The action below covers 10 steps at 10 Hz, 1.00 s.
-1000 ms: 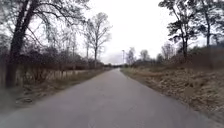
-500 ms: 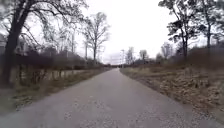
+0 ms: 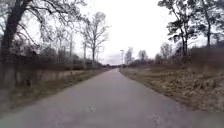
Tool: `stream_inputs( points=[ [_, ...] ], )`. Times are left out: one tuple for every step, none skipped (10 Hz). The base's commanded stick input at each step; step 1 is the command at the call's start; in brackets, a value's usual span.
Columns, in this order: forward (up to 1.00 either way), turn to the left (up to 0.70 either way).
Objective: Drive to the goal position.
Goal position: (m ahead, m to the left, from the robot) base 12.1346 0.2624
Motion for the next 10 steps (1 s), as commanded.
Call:
stream_inputs(
  points=[
    [0.7,0.0],
    [0.7,0.0],
    [0.7,-0.04],
    [0.7,-0.13],
    [0.7,-0.13],
    [0.7,-0.03],
    [0.7,0.0],
    [0.7,0.0],
    [0.7,0.0],
    [0.7,0.0]
  ],
)
